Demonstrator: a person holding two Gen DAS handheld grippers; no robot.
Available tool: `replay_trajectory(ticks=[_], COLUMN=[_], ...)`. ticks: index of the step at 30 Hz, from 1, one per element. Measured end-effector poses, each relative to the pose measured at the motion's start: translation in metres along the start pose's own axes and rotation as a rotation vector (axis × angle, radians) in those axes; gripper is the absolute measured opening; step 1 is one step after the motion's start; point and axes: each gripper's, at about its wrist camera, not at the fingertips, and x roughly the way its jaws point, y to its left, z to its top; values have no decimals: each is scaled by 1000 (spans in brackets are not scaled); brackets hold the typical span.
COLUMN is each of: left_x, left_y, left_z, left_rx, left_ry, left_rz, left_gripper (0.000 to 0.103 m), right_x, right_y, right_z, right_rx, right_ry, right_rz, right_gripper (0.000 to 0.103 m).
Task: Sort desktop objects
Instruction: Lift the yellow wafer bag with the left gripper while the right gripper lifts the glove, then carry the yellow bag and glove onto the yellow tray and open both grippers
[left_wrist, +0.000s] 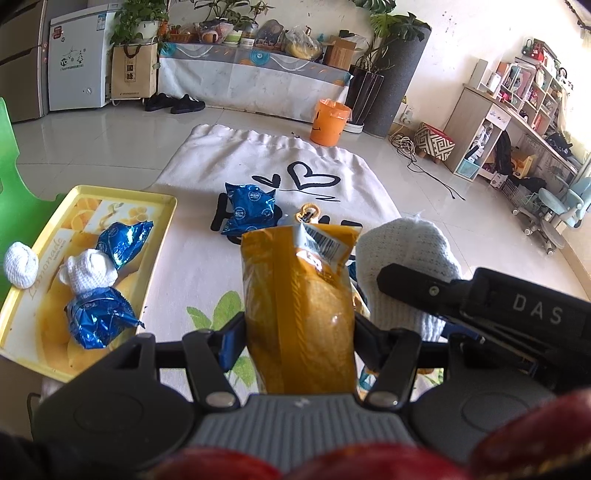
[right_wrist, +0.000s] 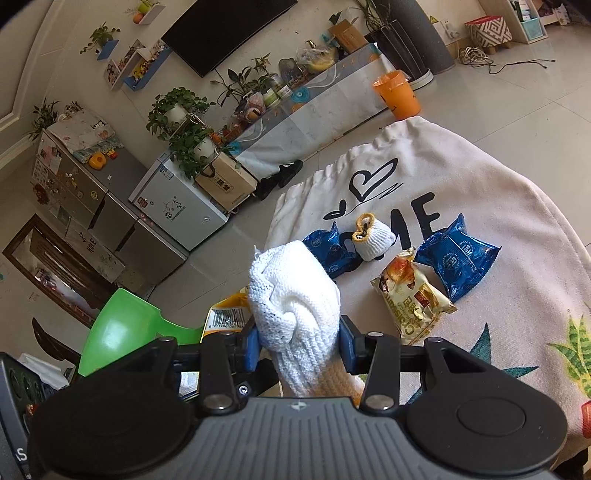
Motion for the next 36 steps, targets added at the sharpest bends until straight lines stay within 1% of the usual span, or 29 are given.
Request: replay_trajectory(ticks=[6, 8, 11, 13, 16, 20, 25, 30, 36], left_x=[-19, -24, -30, -32, -34, -34, -34, -27, -21], left_y=[6, 8, 13, 18, 24, 34, 49, 75, 114], left_z=[-7, -8, -10, -11, -12, -10, -5, 4, 24], left_rx=[-2, 9, 8, -5, -6, -26, -44, -98, -162], left_ry=[-25, -32, -41, -42, -51, -54, -72, -72, -85], left_rz=[-14, -7, -2, -9, -2, 3, 13, 36, 80], left_gripper=[59, 59, 59, 59, 59, 59, 59, 59, 58], right_x=[-13, -17, -17, -16, -14, -12, -11, 3, 31], right_y=[2, 3, 3, 3, 9, 13, 11, 22, 42], right_z=[-13, -18, -24, -27, -29, -31, -31, -37, -48], right_rx=[-10, -16, 8, 24, 2, -18, 32, 0, -48], right_ry=[-30, -41, -39, -35, -37, -33, -42, -2, 75], right_rz=[21, 30, 44, 57, 65, 49, 58, 50, 70], right_gripper=[43, 43, 43, 43, 43, 43, 43, 43, 43])
